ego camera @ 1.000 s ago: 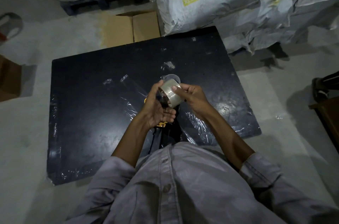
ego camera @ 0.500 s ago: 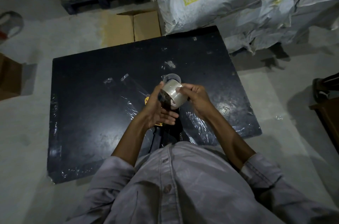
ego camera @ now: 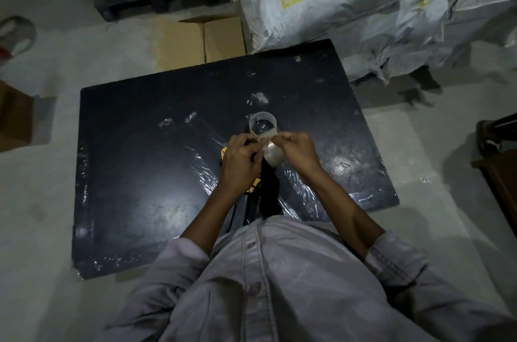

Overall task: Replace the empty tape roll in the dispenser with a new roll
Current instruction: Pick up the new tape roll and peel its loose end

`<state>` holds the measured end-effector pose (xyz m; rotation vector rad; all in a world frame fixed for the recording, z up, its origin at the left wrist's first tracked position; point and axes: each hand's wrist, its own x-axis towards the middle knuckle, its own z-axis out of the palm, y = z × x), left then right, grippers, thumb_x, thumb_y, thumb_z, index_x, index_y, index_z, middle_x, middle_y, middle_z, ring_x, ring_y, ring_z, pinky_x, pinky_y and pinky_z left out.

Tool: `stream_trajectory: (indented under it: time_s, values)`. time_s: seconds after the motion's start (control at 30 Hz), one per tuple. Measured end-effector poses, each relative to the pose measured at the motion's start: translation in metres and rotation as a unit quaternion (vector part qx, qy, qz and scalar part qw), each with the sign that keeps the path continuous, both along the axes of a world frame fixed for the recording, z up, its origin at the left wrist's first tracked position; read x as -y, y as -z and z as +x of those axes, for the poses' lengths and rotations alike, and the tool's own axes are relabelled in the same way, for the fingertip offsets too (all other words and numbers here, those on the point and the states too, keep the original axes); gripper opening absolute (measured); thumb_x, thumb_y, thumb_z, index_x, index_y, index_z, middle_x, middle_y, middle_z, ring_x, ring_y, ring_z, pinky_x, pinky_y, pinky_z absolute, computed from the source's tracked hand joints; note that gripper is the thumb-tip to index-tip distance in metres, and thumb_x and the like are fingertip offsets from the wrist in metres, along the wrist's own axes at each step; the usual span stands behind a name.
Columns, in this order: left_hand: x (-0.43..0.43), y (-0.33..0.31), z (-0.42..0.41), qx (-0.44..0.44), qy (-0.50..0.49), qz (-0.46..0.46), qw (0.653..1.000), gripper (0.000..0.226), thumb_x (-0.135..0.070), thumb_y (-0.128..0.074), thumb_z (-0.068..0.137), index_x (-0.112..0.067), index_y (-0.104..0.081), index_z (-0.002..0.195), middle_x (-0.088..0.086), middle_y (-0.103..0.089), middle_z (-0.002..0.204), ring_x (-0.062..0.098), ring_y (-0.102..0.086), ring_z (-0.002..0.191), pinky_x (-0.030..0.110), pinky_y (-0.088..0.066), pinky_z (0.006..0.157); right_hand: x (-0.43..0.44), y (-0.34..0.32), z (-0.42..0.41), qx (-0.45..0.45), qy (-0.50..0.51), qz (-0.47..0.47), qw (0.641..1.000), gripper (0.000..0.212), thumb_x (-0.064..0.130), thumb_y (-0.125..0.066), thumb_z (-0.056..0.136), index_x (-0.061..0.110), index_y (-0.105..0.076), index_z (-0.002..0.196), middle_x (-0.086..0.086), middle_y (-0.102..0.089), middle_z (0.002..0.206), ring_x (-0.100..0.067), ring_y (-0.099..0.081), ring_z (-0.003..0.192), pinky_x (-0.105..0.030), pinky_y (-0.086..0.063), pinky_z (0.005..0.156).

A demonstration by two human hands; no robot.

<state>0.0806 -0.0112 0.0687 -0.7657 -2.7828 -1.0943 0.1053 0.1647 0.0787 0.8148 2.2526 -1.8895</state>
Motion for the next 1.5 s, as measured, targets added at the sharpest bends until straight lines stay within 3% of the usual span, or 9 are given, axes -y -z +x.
stream_trajectory:
  time_s: [0.13,0.3,0.5,0.7,0.93,1.07,1.23,1.37,1.5]
  values:
    - [-0.003,0.002,0.001,-0.065,0.017,-0.011,0.998,0.027,-0.006,-0.071,0.096,-0.011,-0.085,0.119,0.014,-0.076,0.117,0.038,-0.068,0.102,0.041,-0.058,0.085,0.003,0.003,0.002,-0.001,0.007,0.005,1.000,0.062,0.055,-0.065,0.072,-0.005,-0.073,0.085,-0.018,-0.063,0.071,-0.018,-0.054,0.070,-0.037,-0.039,0.068]
    - [-0.003,-0.003,-0.002,-0.048,-0.022,0.022,0.998,0.021,-0.018,-0.073,0.103,-0.011,-0.086,0.118,0.006,-0.075,0.105,0.028,-0.069,0.096,0.039,-0.057,0.081,0.002,-0.003,0.005,-0.003,-0.028,-0.014,1.000,0.055,0.050,-0.067,0.076,-0.003,-0.074,0.090,-0.030,-0.066,0.079,-0.020,-0.056,0.074,-0.038,-0.041,0.073]
    - [0.008,-0.006,-0.011,-0.020,-0.026,0.038,0.999,0.016,-0.023,-0.080,0.098,-0.016,-0.088,0.108,0.002,-0.075,0.090,0.022,-0.070,0.084,0.042,-0.059,0.075,0.001,-0.008,0.012,-0.013,-0.105,0.003,0.994,0.032,0.029,-0.069,0.093,0.022,-0.073,0.062,0.014,-0.060,0.061,-0.006,-0.054,0.064,-0.033,-0.040,0.072]
    - [0.013,-0.009,-0.012,0.031,-0.026,0.082,0.996,0.014,-0.027,-0.087,0.091,-0.020,-0.090,0.103,-0.003,-0.080,0.090,0.011,-0.076,0.076,0.039,-0.064,0.070,0.000,-0.010,0.015,-0.037,-0.139,0.030,0.989,0.038,0.029,-0.070,0.100,-0.003,-0.072,0.079,-0.003,-0.056,0.068,-0.012,-0.050,0.067,-0.034,-0.037,0.067]
    - [0.013,-0.009,-0.012,0.090,-0.027,0.113,0.989,0.013,-0.027,-0.087,0.091,-0.020,-0.091,0.102,-0.005,-0.082,0.090,0.010,-0.078,0.077,0.042,-0.066,0.071,-0.008,-0.005,0.017,-0.051,-0.163,0.068,0.983,0.035,0.018,-0.070,0.108,0.005,-0.075,0.076,0.015,-0.046,0.056,-0.001,-0.040,0.052,-0.026,-0.032,0.056]
    - [0.011,-0.007,-0.014,0.110,-0.038,0.115,0.987,0.015,-0.030,-0.084,0.092,-0.019,-0.090,0.101,-0.006,-0.081,0.091,0.008,-0.078,0.079,0.039,-0.066,0.074,-0.006,-0.007,0.019,-0.055,-0.165,0.058,0.983,0.034,0.032,-0.069,0.104,0.003,-0.083,0.093,-0.004,-0.057,0.065,-0.007,-0.047,0.060,-0.030,-0.036,0.060]
    - [0.016,0.000,-0.009,0.149,0.005,0.129,0.980,0.021,-0.013,-0.087,0.093,-0.014,-0.087,0.114,0.000,-0.080,0.103,0.009,-0.078,0.092,0.024,-0.061,0.081,-0.008,-0.001,0.014,-0.033,-0.156,0.057,0.986,0.054,0.049,-0.065,0.085,-0.003,-0.077,0.089,-0.030,-0.072,0.084,-0.018,-0.059,0.070,-0.036,-0.045,0.070]
    - [0.014,0.003,-0.007,0.166,-0.016,0.140,0.976,0.037,-0.014,-0.100,0.078,-0.014,-0.088,0.113,0.001,-0.081,0.099,0.014,-0.079,0.088,0.028,-0.065,0.082,-0.009,0.003,0.012,-0.024,-0.161,0.046,0.986,0.053,0.051,-0.064,0.081,0.002,-0.080,0.092,-0.030,-0.075,0.092,-0.019,-0.063,0.075,-0.039,-0.047,0.073]
    - [0.018,0.007,-0.009,0.162,-0.038,0.144,0.975,0.023,-0.013,-0.096,0.082,-0.017,-0.090,0.105,-0.002,-0.082,0.094,0.012,-0.079,0.086,0.034,-0.065,0.079,-0.008,0.000,0.012,-0.024,-0.167,0.045,0.985,0.046,0.046,-0.063,0.083,0.005,-0.080,0.091,-0.022,-0.070,0.078,-0.016,-0.058,0.073,-0.038,-0.042,0.071]
